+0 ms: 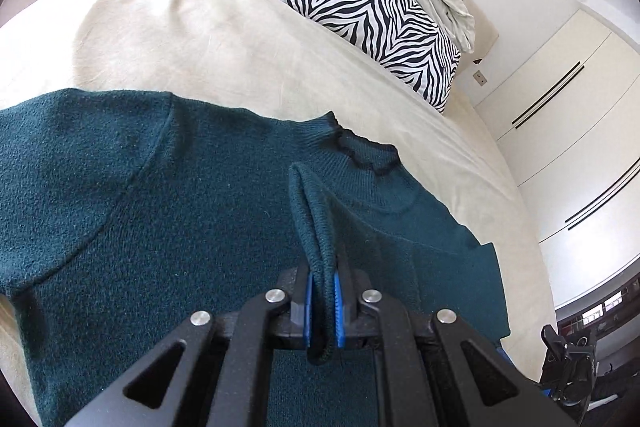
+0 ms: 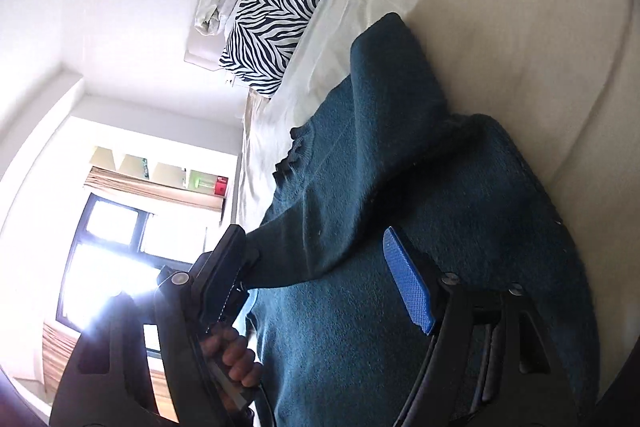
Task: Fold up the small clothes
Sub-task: 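Lay the sleeve across the sweater body with the right gripper, then grasp the other sleeve cuff with the left gripper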
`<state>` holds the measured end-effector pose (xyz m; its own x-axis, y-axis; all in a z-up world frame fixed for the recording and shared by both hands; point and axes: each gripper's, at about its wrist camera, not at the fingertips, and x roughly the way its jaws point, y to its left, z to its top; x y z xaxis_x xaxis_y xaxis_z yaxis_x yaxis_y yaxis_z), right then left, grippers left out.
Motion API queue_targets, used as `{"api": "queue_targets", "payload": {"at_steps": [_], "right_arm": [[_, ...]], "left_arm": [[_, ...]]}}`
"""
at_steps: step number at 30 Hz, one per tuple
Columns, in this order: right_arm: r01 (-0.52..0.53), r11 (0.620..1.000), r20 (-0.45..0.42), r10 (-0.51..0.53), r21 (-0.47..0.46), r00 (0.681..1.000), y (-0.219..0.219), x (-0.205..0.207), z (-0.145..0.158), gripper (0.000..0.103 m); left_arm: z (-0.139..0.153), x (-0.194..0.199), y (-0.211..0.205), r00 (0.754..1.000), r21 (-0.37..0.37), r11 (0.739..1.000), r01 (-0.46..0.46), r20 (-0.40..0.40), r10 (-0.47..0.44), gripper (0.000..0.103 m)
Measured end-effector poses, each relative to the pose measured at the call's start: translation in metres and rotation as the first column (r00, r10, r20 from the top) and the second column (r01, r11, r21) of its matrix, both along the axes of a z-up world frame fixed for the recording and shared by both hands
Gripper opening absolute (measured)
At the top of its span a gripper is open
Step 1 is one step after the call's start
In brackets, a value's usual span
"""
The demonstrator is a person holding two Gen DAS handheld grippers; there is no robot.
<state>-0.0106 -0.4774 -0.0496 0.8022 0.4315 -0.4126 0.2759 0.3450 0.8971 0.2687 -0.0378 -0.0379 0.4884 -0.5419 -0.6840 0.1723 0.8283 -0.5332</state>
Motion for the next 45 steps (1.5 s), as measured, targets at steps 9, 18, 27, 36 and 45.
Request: {"api": "queue_targets", "payload": {"at_steps": [9, 18, 27, 36, 45], "right_arm": [[0.225, 0.968, 0.024, -0.229, 0.114, 0.973, -0.06, -0.017, -0.028, 0.067], [0.258, 0.96, 0.05, -0.264, 0.107, 0.963, -0.065, -0.039, -0.038, 0.059], [0.262, 0.962, 0.011, -0.262, -0.07, 0.965, -0.064, -0.074, 0.016, 0.063], [0.0, 0.994, -0.015, -0.002, -0.107, 1.0, -0.067, 0.044, 0.026, 0.063], [0.031, 0.998, -0.088, -0.037, -0.061, 0.995, -0.092, 0.1, -0.011, 0.061]], "left_arm": [[-0.023, 0.002, 0.008, 0.999, 0.026, 0.999, -0.018, -0.028, 0.019, 0.009], [-0.04, 0.001, 0.017, 0.999, -0.024, 0.999, -0.021, -0.026, 0.021, 0.012], [-0.052, -0.002, 0.021, 1.0, -0.07, 0.997, -0.013, 0.007, 0.014, 0.013], [-0.054, -0.009, 0.028, 0.999, -0.116, 0.993, -0.032, 0.031, 0.035, 0.012], [-0.06, -0.008, 0.033, 0.998, -0.163, 0.986, -0.042, 0.042, 0.049, 0.012]]}}
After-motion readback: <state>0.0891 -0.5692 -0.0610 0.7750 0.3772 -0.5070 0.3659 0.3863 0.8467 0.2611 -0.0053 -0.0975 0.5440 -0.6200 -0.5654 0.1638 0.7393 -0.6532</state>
